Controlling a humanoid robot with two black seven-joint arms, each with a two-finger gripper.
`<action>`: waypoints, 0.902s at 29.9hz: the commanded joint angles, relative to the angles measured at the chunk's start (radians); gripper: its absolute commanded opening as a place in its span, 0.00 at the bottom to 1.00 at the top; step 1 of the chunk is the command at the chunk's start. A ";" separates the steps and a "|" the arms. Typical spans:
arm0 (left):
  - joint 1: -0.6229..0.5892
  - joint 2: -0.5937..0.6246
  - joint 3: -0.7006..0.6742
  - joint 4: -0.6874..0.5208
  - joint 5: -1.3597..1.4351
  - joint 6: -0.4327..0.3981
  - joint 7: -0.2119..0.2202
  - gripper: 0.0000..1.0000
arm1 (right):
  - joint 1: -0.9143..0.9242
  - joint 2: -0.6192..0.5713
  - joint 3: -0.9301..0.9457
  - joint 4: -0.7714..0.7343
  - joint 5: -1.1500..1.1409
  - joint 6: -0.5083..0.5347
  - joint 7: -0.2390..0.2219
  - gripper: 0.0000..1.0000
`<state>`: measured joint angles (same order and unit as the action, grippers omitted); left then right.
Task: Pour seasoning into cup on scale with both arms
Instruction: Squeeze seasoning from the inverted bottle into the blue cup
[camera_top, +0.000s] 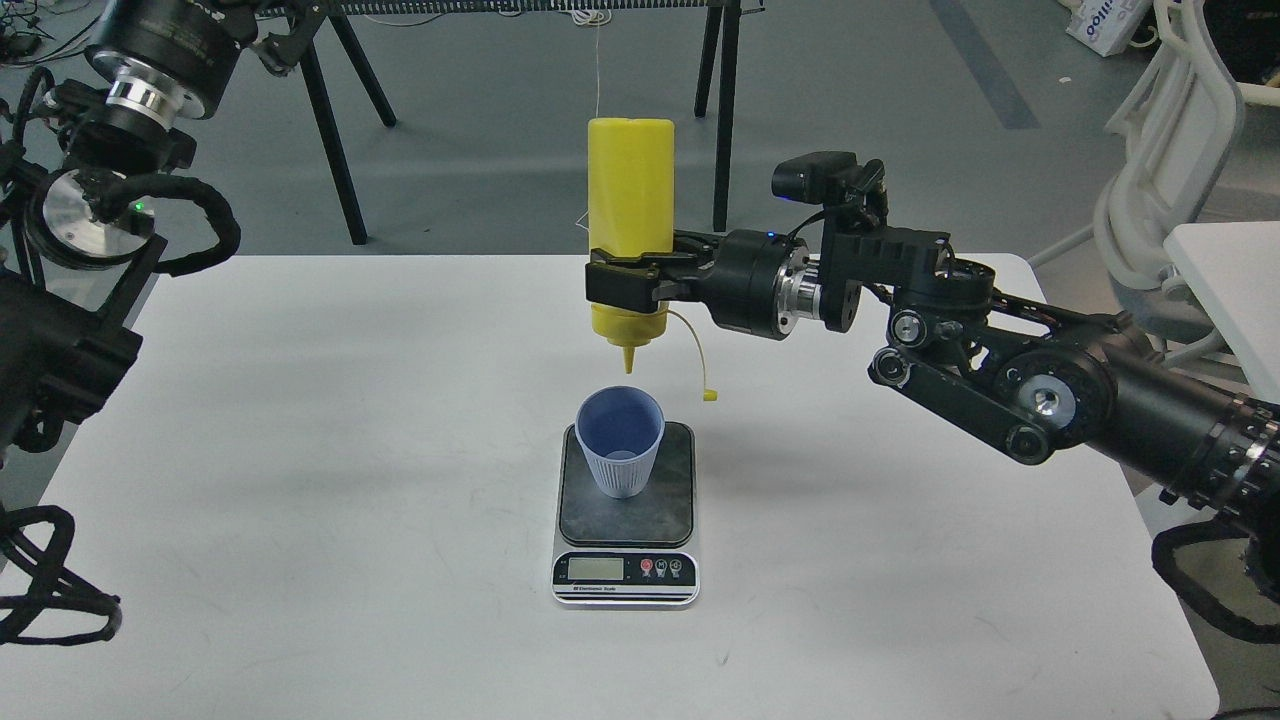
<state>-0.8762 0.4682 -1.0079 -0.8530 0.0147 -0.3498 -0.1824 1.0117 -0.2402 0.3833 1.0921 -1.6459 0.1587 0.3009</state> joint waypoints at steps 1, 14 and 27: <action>0.000 0.000 0.000 -0.006 -0.007 0.003 0.000 1.00 | -0.008 0.039 -0.006 -0.050 -0.081 -0.040 0.003 0.23; -0.001 0.003 0.000 -0.018 -0.018 0.008 0.000 1.00 | -0.041 0.075 -0.038 -0.078 -0.098 -0.100 0.006 0.23; 0.000 0.029 0.000 -0.021 -0.019 0.003 -0.002 1.00 | -0.058 -0.016 -0.020 -0.032 0.003 -0.096 0.073 0.23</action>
<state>-0.8759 0.4794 -1.0079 -0.8734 -0.0031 -0.3419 -0.1840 0.9536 -0.2025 0.3499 1.0348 -1.7100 0.0501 0.3514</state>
